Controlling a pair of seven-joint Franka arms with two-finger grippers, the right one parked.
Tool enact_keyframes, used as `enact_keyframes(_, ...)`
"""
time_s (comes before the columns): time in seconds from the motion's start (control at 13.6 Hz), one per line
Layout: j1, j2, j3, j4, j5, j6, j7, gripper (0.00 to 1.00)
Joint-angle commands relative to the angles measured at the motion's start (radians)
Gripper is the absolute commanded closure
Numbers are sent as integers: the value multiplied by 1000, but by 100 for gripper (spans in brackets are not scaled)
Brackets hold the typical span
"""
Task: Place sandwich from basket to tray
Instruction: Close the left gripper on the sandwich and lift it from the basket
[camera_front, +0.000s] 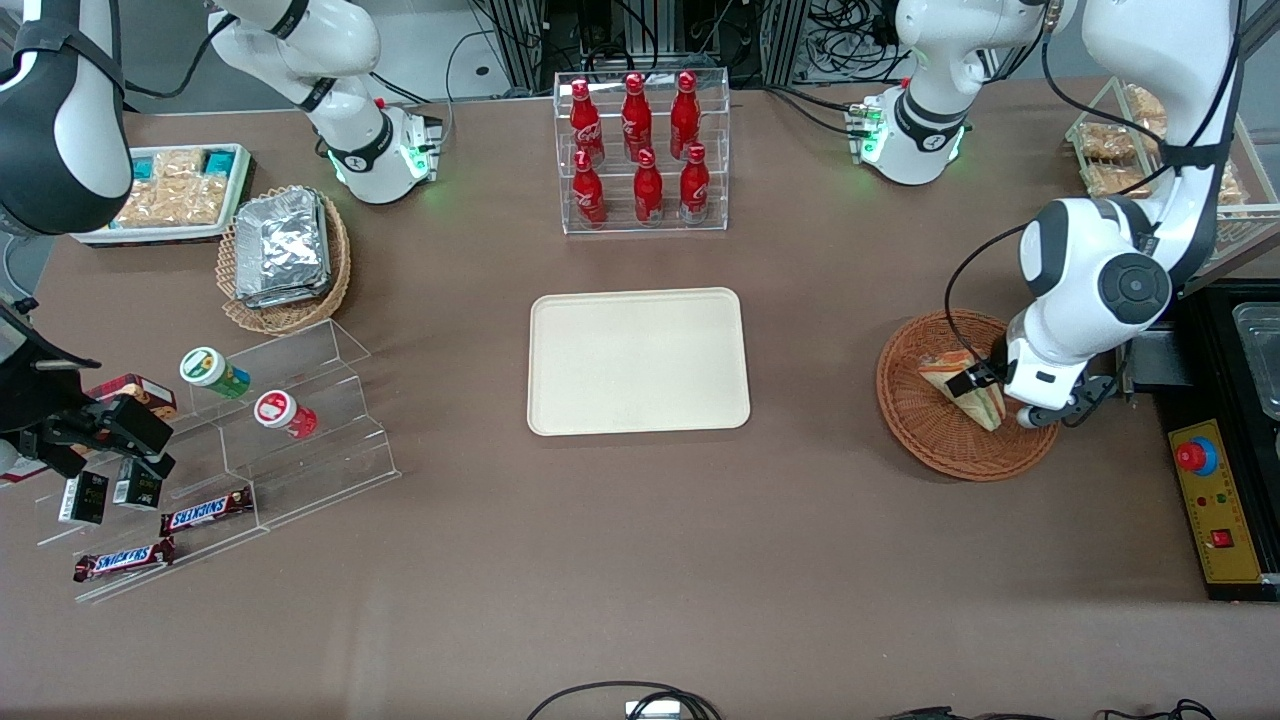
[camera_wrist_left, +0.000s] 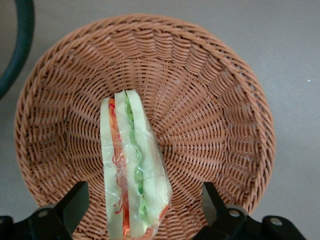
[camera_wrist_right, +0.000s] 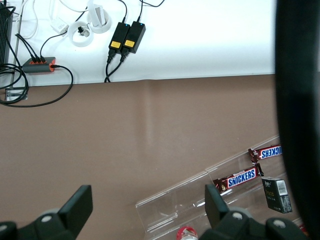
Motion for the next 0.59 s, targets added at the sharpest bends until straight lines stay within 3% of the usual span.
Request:
enact_keyframes(0.0, -3, 15, 4, -49, 16, 80, -57, 0)
enact_keyframes(0.37, -3, 39, 5, -101, 16, 168, -94, 0)
enact_keyframes(0.44, -3, 41, 7, -106, 16, 174, -94, 2)
enact_keyframes(0.51, -3, 43, 7, -106, 16, 174, -94, 14)
